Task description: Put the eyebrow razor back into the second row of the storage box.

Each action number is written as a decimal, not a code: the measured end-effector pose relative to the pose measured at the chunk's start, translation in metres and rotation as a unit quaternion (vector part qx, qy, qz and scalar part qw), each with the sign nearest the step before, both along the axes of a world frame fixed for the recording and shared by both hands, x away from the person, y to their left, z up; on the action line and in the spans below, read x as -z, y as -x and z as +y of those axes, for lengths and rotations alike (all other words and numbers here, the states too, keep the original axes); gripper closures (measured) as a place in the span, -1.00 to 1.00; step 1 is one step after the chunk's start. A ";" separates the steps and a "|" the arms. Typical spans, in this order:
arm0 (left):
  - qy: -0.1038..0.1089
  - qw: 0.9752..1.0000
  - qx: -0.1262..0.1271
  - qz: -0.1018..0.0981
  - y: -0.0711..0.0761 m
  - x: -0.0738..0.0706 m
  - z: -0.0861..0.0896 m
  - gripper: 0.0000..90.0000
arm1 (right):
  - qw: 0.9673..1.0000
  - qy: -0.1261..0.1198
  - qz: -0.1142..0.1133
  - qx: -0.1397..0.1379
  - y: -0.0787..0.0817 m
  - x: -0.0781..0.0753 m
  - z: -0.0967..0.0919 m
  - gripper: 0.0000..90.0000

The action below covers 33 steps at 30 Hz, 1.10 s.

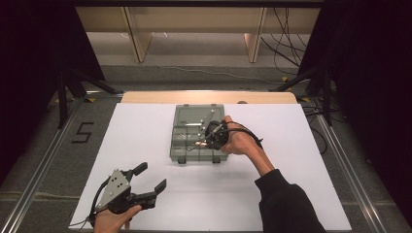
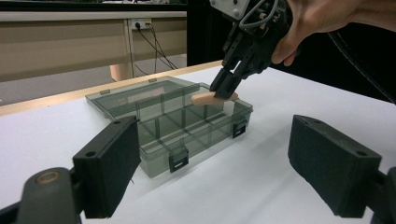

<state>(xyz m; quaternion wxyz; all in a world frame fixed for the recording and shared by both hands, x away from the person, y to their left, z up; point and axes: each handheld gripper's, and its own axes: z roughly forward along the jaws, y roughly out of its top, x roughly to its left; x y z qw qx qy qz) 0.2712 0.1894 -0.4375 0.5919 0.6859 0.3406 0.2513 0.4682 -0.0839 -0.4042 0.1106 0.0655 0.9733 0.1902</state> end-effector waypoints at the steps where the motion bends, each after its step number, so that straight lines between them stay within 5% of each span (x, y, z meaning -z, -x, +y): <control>1: 0.000 1.000 0.000 0.000 0.000 0.000 0.000 -0.63 | 1.000 0.002 0.002 0.001 0.000 0.001 0.000 0.83; 27: -0.002 1.000 0.001 -0.001 0.000 0.000 0.000 -0.63 | 1.000 0.024 0.009 0.013 -0.007 0.019 0.007 0.81; 33: 0.000 1.000 0.000 0.000 0.000 0.000 0.000 -0.63 | 1.000 0.016 0.011 0.022 -0.007 0.018 0.009 0.58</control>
